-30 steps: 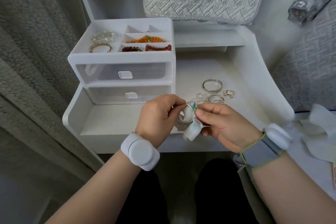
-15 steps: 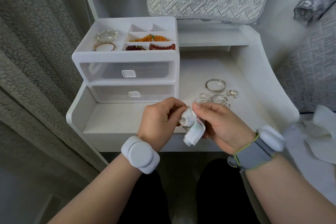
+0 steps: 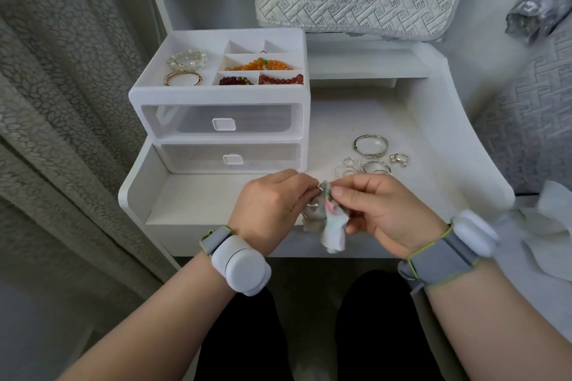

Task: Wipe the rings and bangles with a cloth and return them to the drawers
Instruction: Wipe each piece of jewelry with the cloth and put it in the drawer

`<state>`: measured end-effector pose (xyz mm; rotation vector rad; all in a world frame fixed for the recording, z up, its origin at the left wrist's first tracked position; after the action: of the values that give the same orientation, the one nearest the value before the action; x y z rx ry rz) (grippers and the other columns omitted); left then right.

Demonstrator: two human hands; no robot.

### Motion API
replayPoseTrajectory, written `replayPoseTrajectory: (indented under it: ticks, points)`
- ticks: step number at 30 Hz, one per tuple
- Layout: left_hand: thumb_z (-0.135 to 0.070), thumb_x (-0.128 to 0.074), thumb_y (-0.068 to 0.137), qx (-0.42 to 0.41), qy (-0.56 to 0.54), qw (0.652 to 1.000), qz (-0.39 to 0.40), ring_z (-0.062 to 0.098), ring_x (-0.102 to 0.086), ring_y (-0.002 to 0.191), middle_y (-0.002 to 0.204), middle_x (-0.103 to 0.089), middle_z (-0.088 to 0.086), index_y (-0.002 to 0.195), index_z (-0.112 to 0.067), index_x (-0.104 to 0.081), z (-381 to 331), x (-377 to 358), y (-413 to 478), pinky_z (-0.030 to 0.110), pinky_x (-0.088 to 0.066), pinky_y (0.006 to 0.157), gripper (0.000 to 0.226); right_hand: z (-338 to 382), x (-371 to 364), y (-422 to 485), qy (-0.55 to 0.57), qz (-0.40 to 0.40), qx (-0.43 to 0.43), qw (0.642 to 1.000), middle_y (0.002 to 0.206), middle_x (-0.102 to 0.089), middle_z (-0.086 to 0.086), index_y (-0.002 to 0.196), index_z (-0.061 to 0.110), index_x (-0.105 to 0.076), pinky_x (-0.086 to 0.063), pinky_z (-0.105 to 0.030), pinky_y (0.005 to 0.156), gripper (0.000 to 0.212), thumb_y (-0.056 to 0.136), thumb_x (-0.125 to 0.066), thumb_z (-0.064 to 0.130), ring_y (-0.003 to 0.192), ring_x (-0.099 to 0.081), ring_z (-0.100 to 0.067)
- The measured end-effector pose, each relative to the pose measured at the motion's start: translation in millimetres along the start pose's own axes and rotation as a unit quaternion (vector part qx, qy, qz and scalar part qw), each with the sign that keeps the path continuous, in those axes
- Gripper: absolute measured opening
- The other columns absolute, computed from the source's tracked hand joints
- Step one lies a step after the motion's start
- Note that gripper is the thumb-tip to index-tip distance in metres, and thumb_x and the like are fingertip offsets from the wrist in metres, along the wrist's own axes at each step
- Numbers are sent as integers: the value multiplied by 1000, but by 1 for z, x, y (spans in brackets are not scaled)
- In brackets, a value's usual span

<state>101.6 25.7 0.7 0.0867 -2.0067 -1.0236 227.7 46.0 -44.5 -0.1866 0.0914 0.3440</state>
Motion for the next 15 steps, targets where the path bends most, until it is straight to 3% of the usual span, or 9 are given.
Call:
replayPoseTrajectory:
  ticks: [5,7,11,15]
  points:
    - [-20,-54,89,-15,-21,1000,-1,20,-63,63,74,-68,0,88,-11,-72,-6,-3,-5,31,-51,51,20,2,0,1,-113,-21,12,993,52,-57,2,68,7,-63,-33,-19,38,20,87,-61,15,42,-45,-7]
    - [-19,-57,88,8,-52,999,9,14,-63,68,78,-69,-1,92,-12,-72,-3,-5,-6,28,-52,58,17,3,-1,1,-111,-17,12,994,52,-56,0,69,7,-63,-33,-19,39,20,88,-60,13,43,-44,-9]
    - [-19,-63,85,84,-94,992,7,-3,-54,73,82,-70,-3,97,-13,-72,9,-3,-6,4,-41,69,17,5,0,0,-89,-25,30,995,54,-57,0,70,9,-64,-32,-18,39,20,89,-57,10,43,-43,-9]
    - [-18,-57,86,67,-59,996,1,3,-55,74,78,-68,-4,93,-12,-72,0,-1,-5,3,-38,68,17,4,-8,-2,-78,-9,8,997,50,-54,1,66,9,-61,-31,-16,37,25,90,-57,14,40,-42,-6]
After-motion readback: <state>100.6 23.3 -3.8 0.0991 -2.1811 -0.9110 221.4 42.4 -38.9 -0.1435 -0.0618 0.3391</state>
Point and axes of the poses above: each hand's wrist, its own y-axis towards the middle knuckle, its own x-axis out of the back of the hand, z = x × y, the point moved 8 cm from there along y, towards the middle knuckle
